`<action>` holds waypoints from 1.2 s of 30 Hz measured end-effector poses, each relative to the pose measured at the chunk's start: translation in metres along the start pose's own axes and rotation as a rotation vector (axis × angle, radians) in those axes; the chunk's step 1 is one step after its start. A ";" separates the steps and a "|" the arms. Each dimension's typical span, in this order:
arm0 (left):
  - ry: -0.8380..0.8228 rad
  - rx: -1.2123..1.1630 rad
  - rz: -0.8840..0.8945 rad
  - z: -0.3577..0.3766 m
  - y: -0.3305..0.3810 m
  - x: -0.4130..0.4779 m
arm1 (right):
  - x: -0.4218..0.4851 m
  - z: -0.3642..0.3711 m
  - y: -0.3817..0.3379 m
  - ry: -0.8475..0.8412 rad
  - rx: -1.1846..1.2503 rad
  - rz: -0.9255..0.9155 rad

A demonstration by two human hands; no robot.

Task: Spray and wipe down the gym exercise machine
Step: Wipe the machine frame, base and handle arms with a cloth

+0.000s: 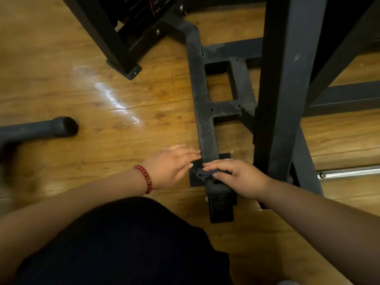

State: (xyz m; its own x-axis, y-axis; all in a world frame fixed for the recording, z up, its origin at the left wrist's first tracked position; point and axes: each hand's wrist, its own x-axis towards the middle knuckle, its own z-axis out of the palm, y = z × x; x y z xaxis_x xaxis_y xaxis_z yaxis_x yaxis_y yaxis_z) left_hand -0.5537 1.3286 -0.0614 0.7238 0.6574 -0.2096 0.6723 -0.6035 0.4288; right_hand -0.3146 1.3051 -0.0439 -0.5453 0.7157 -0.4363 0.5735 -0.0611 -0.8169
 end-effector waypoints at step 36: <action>0.015 0.150 0.262 0.037 -0.022 0.026 | -0.029 0.005 -0.006 -0.089 -0.249 -0.114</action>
State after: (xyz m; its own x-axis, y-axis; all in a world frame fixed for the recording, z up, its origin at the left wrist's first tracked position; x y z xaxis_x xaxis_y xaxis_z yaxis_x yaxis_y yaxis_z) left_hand -0.5437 1.3429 -0.1086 0.8742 0.4762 -0.0950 0.4788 -0.8130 0.3313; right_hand -0.3052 1.2818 -0.0282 -0.6599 0.6439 -0.3873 0.6319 0.1969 -0.7496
